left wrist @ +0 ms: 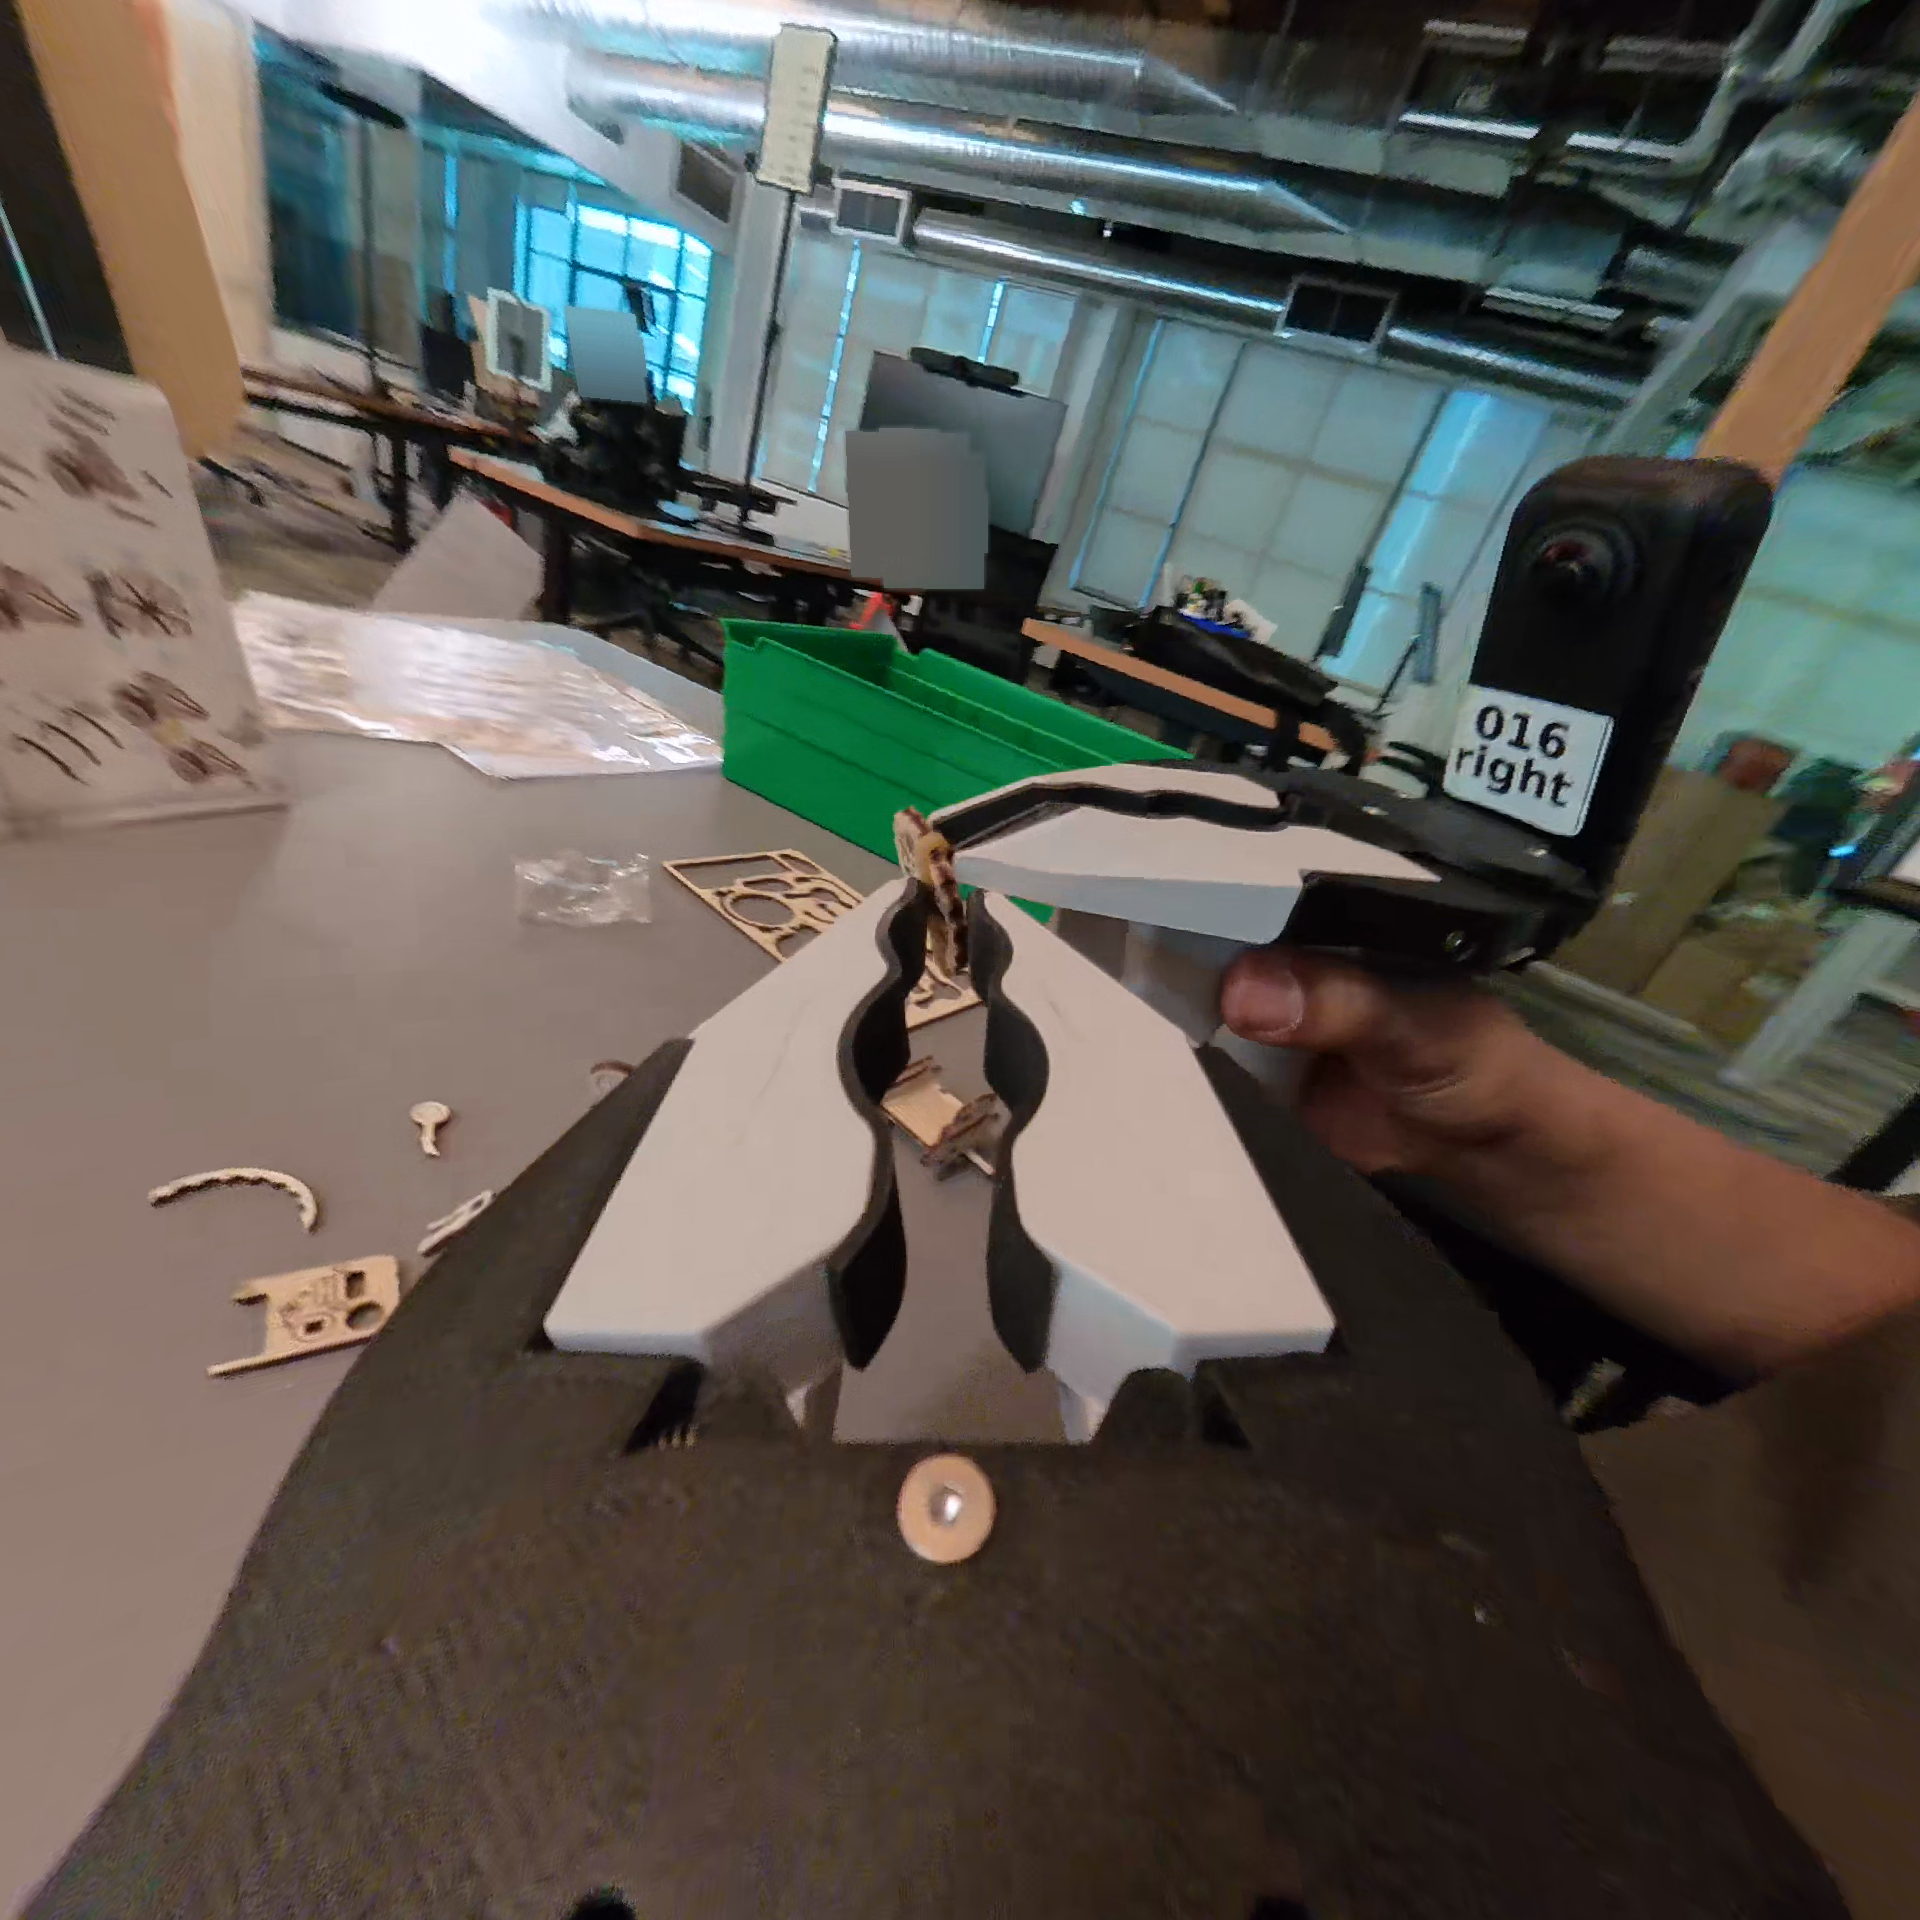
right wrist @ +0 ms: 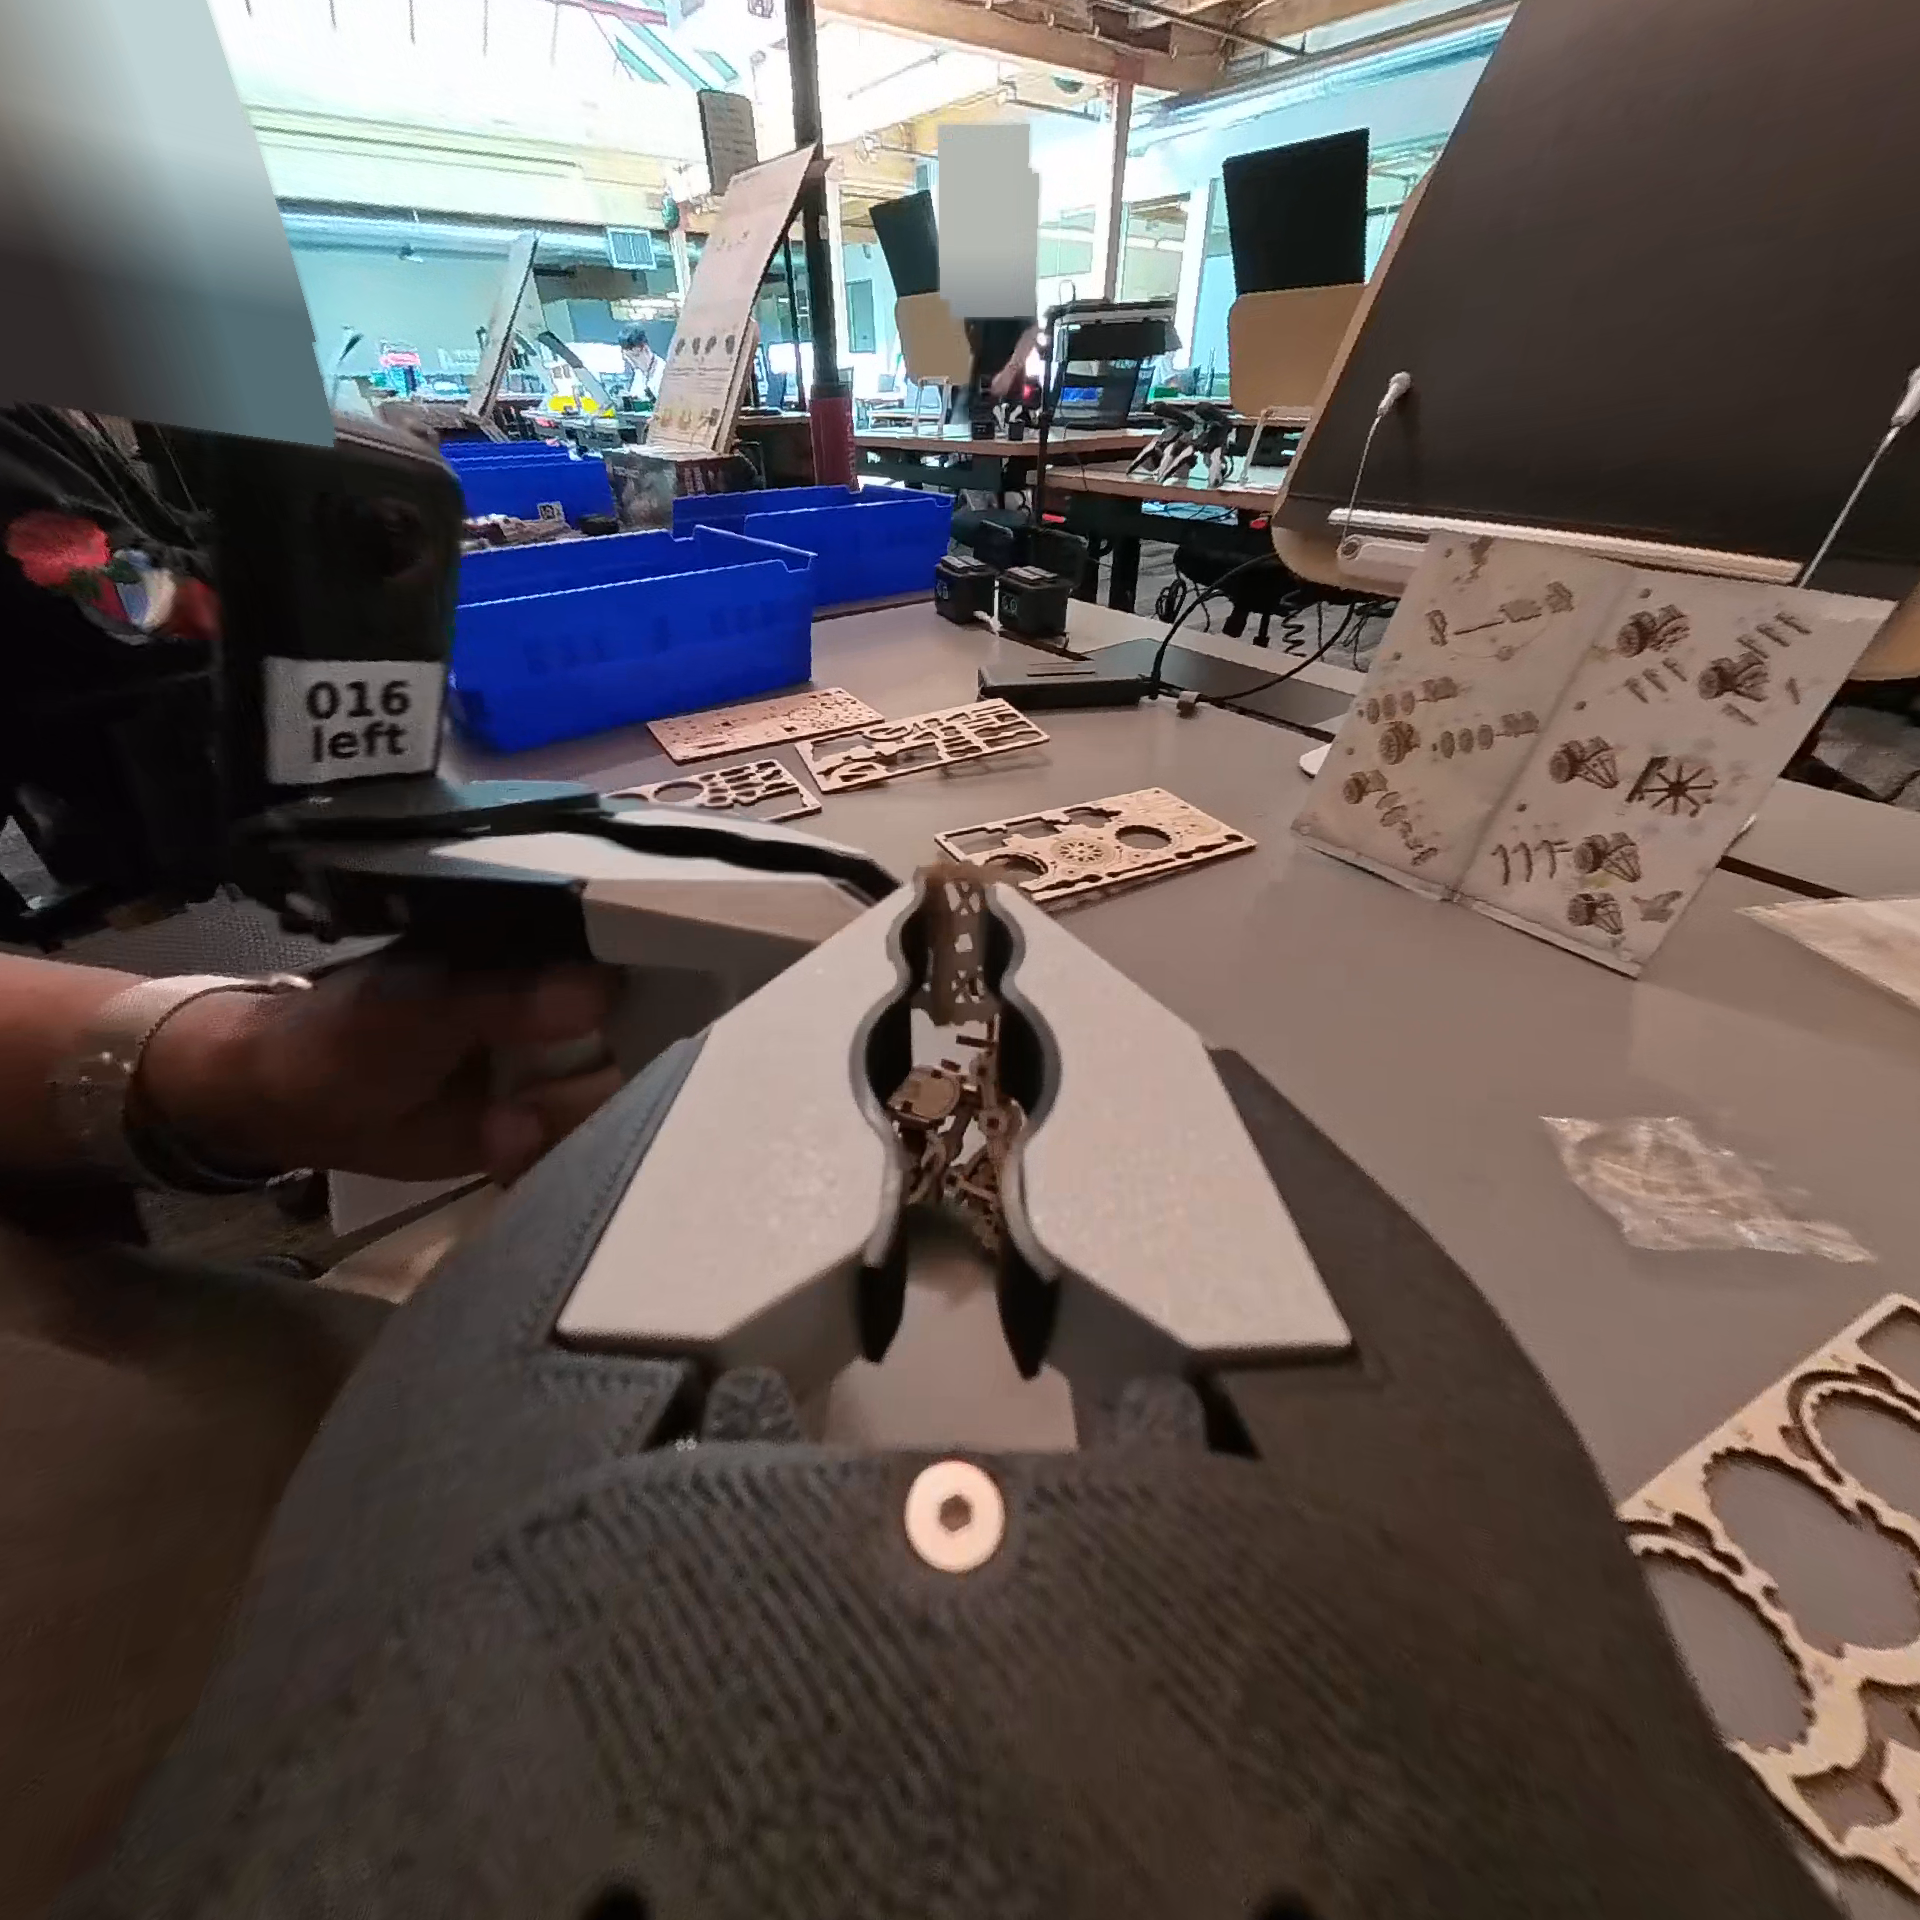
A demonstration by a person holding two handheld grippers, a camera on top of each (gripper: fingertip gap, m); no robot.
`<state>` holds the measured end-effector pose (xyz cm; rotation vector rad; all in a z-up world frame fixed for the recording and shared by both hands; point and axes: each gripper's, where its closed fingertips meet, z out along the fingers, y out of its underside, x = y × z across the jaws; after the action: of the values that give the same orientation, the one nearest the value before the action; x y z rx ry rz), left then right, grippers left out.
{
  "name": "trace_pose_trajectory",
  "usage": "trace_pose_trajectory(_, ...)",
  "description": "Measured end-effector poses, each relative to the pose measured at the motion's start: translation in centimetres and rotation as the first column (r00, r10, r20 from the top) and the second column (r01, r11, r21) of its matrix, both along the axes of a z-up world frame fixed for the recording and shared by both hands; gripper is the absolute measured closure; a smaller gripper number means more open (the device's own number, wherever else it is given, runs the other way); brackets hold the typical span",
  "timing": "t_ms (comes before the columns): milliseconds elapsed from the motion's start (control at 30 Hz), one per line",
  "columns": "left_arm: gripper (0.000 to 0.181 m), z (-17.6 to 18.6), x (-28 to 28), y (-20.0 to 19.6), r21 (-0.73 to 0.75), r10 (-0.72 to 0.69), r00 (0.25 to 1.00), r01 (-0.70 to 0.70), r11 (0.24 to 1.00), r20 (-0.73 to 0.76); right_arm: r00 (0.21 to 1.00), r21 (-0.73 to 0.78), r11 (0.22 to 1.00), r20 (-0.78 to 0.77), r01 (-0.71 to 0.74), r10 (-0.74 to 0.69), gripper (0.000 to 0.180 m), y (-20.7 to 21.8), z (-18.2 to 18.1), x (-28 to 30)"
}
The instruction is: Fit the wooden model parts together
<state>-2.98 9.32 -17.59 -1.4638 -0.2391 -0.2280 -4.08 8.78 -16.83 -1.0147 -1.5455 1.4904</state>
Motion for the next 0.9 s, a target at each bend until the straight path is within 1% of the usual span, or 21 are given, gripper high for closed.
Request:
trace_pose_trajectory(67, 0.179, -0.4, -0.4, 0.0, -0.014, -0.023, 0.999, 0.024, 1.0, 0.049, 1.0, 0.032, 0.999, 0.008, 0.005, -0.006, 0.171, 0.0, -0.3, -0.1)
trace_pose_trajectory(133, 0.179, -1.2, -0.7, 0.2, -0.055, -0.034, 0.998, 0.037, 0.998, 0.061, 1.0, 0.1, 0.995, 0.023, 0.017, -0.019, 0.171, 0.2, -1.1, -0.3)
trace_pose_trajectory(233, 0.179, -1.6, -0.8, 0.2, -0.089, -0.029, 1.0, 0.029, 0.996, -0.008, 0.999, 0.162, 0.986, 0.012, 0.036, -0.039, 0.173, 0.4, -1.5, -0.5)
trace_pose_trajectory(300, 0.179, -1.6, -0.8, 0.3, -0.114, 0.003, 0.996, -0.014, 0.993, -0.093, 0.998, 0.217, 0.975, 0.005, 0.057, -0.059, 0.173, 0.4, -1.6, -0.5)
trace_pose_trajectory(367, 0.179, -1.6, -0.8, 0.4, -0.117, 0.058, 0.988, -0.075, 0.99, -0.141, 0.995, 0.328, 0.939, -0.031, 0.101, -0.096, 0.174, 0.4, -1.5, -0.4)
trace_pose_trajectory(433, 0.179, -1.5, -0.9, 0.5, -0.109, 0.115, 0.985, -0.129, 0.986, -0.125, 0.99, 0.403, 0.904, -0.06, 0.142, -0.129, 0.18, 0.2, -1.4, -0.4)
trace_pose_trajectory(500, 0.179, -1.4, -1.1, 0.5, -0.108, 0.134, 0.987, -0.143, 0.984, -0.092, 0.982, 0.44, 0.878, -0.082, 0.189, -0.171, 0.18, 0.2, -1.3, -0.6)
trace_pose_trajectory(600, 0.179, -1.2, -0.8, 0.5, -0.097, 0.113, 0.99, -0.121, 0.988, -0.082, 0.98, 0.472, 0.858, -0.105, 0.2, -0.171, 0.18, 0.2, -1.1, -0.3)
trace_pose_trajectory(667, 0.179, -1.2, -0.8, 0.5, -0.097, 0.124, 0.99, -0.131, 0.987, -0.074, 0.981, 0.448, 0.873, -0.093, 0.192, -0.168, 0.18, 0.3, -1.1, -0.3)
trace_pose_trajectory(700, 0.179, -1.3, -0.8, 0.4, -0.1, 0.132, 0.988, -0.139, 0.985, -0.076, 0.982, 0.426, 0.885, -0.078, 0.19, -0.173, 0.177, 0.4, -1.1, -0.4)
trace_pose_trajectory(767, 0.179, -1.3, -0.8, 0.4, -0.098, 0.134, 0.987, -0.143, 0.985, -0.091, 0.977, 0.406, 0.889, -0.07, 0.213, -0.202, 0.16, 1.2, -0.9, -0.5)
trace_pose_trajectory(800, 0.179, -1.2, -0.8, 0.4, -0.096, 0.124, 0.989, -0.132, 0.987, -0.086, 0.974, 0.398, 0.889, -0.065, 0.225, -0.218, 0.161, 1.5, -0.8, -0.5)
trace_pose_trajectory(833, 0.179, -1.1, -0.6, 0.4, -0.088, 0.107, 0.992, -0.113, 0.99, -0.066, 0.969, 0.395, 0.886, -0.071, 0.244, -0.236, 0.166, 1.9, -0.6, -0.6)
trace_pose_trajectory(900, 0.179, -1.2, -0.7, 0.4, -0.081, 0.09, 0.996, -0.089, 0.993, 0.012, 0.971, 0.399, 0.886, -0.086, 0.238, -0.222, 0.161, 1.9, -0.6, -0.6)
